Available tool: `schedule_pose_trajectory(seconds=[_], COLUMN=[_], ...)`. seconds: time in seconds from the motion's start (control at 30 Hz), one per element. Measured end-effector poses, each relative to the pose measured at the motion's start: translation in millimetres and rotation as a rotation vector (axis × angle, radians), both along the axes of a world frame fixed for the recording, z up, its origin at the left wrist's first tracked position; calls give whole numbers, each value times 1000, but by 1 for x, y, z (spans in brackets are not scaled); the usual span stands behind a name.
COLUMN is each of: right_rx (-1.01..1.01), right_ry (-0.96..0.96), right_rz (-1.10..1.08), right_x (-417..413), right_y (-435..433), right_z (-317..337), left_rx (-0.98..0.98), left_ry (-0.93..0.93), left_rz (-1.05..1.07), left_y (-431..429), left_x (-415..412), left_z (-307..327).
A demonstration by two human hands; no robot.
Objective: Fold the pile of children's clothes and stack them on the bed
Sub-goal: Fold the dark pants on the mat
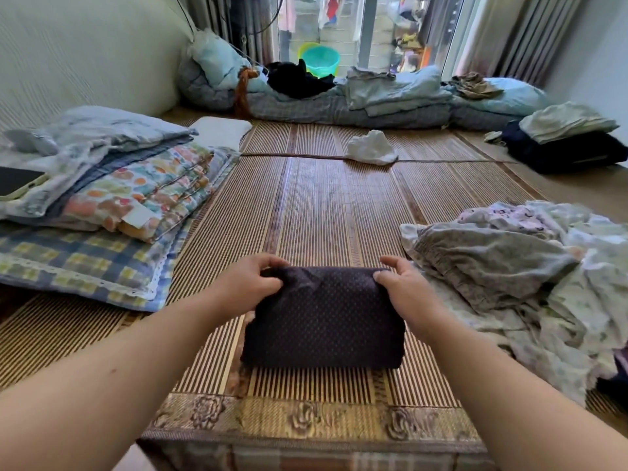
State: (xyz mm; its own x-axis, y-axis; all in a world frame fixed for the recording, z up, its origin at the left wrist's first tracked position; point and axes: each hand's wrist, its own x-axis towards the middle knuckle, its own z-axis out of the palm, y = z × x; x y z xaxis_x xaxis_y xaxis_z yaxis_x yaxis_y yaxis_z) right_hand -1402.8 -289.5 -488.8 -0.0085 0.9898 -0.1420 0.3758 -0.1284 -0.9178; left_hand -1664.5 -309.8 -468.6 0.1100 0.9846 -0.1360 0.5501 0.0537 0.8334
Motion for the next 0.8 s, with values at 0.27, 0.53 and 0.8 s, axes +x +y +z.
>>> schedule_pose_trajectory(seconds=[0.27,0.53,0.8], right_rx=[81,133,149], right_ry=[-598,-1015,-1028], right_rz=[190,668,629], right_x=[1,-10,-72], right_y=[10,-40,48], right_z=[-45,-52,-57], left_rx=[-66,28,70], left_ry=[663,961,1012], left_rz=[-175,-482,-256], left_y=[12,-24,59], left_x=[27,39,0], left_z=[-42,-68,-76])
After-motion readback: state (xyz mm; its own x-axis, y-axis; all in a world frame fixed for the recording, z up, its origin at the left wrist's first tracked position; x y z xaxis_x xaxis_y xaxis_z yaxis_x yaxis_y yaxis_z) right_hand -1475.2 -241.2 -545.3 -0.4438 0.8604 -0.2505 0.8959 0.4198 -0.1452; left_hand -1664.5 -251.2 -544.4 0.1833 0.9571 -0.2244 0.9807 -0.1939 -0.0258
